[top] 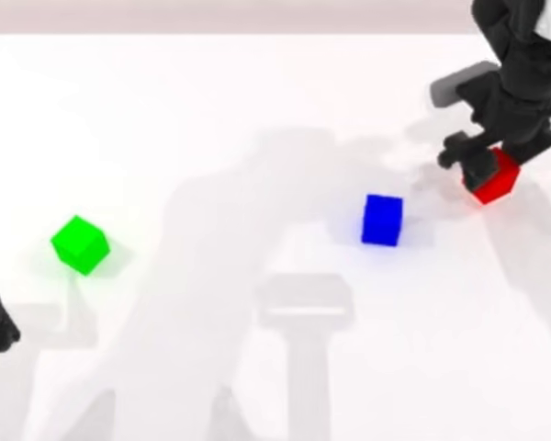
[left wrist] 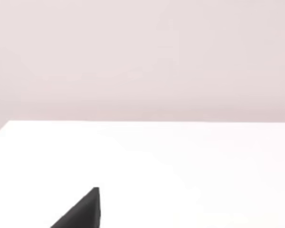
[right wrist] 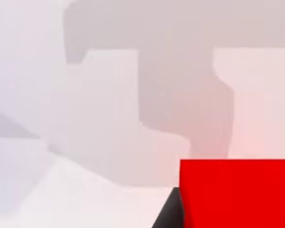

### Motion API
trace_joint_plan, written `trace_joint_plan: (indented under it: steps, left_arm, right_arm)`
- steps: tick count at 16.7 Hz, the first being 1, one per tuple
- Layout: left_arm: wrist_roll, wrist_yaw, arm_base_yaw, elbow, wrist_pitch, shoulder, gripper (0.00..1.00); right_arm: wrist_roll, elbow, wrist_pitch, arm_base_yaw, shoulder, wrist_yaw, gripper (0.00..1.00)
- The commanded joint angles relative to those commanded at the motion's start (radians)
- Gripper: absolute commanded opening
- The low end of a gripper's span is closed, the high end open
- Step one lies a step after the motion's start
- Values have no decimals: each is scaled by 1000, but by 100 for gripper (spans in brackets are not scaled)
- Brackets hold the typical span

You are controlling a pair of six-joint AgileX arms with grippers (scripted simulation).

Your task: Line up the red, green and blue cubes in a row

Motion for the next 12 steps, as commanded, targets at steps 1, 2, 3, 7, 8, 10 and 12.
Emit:
trace_joint_plan:
  steps: [1,2,3,7,8,10,12]
  left_arm:
    - [0,0,0,0,0,0,100]
    - [0,0,0,0,0,0,100]
    - [0,0,0,0,0,0,100]
    - [0,0,0,0,0,0,100]
    - [0,0,0,0,0,0,100]
    - [0,0,0,0,0,0,100]
    - [0,0,0,0,0,0,100]
  right_arm:
    - [-1,28,-41,2,-7,0,0]
    - [-1,55,-79,3,-14,0,0]
    - [-2,78,-107,5,-21,0,0]
    - [-2,100,-130,6,-31,0,0]
    - [-1,98,-128,1,-27,-1,0]
    - [12,109,-133,11,-21,0,0]
    - [66,149,-153,47,0,2,0]
